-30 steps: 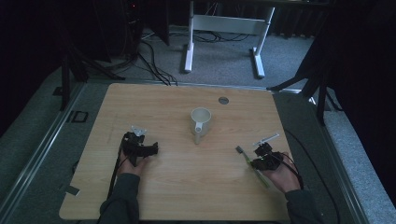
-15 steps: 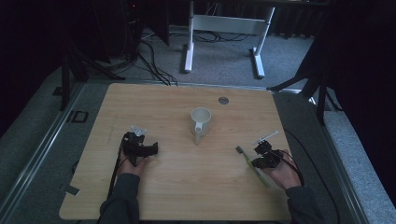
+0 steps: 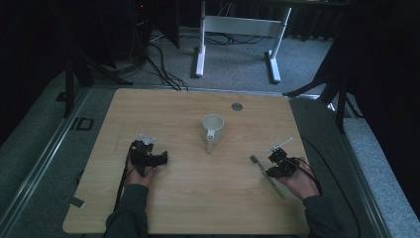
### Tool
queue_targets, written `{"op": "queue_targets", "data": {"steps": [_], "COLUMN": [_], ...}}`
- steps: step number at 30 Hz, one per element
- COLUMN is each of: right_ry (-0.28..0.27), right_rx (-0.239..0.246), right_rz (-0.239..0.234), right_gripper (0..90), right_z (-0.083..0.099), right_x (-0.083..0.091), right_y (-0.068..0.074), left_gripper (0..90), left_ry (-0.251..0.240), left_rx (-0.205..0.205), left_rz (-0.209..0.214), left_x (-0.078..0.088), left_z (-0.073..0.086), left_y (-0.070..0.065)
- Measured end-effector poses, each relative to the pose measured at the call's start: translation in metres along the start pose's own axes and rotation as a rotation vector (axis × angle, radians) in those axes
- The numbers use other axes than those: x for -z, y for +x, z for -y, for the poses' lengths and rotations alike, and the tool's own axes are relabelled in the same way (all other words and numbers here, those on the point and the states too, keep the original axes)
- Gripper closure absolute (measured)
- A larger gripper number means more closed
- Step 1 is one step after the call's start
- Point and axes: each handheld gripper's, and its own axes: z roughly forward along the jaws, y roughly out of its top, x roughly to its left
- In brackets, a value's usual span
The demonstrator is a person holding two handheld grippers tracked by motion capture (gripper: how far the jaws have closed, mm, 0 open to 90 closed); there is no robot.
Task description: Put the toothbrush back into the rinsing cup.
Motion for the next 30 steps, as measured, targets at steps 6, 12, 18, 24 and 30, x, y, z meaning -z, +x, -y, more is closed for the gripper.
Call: {"op": "queue_targets", "data": {"steps": [6,12,18,24,30], "right_ry": [0.015,0.039,0.049,0.061,0.076], "right_rx": [0.004,0.011,0.013,0.017,0.020], "right_rz": [-0.022,-0.029,-0.029,-0.030,-0.030], "right_gripper": [78.0,77.5,77.4,77.3,77.4], "right_z": [-0.003,-0.006,-0.008,-0.010,-0.011], "right_x": [-0.001,-0.001,-0.003,-0.004,-0.006], "right_y": [0.000,0.001,0.002,0.002,0.002], "left_gripper": [10.8,10.8,10.8,10.8,10.9], "left_ry": [0.000,0.001,0.000,0.000,0.001], "left_rx": [0.000,-0.001,0.000,0.000,-0.001], "left_rz": [0.000,0.000,0.000,0.000,0.000], "left_x": [0.000,0.000,0.000,0.000,0.000], "left_z": [0.000,0.000,0.000,0.000,0.000], "left_y": [0.000,0.000,0.000,0.000,0.000]}}
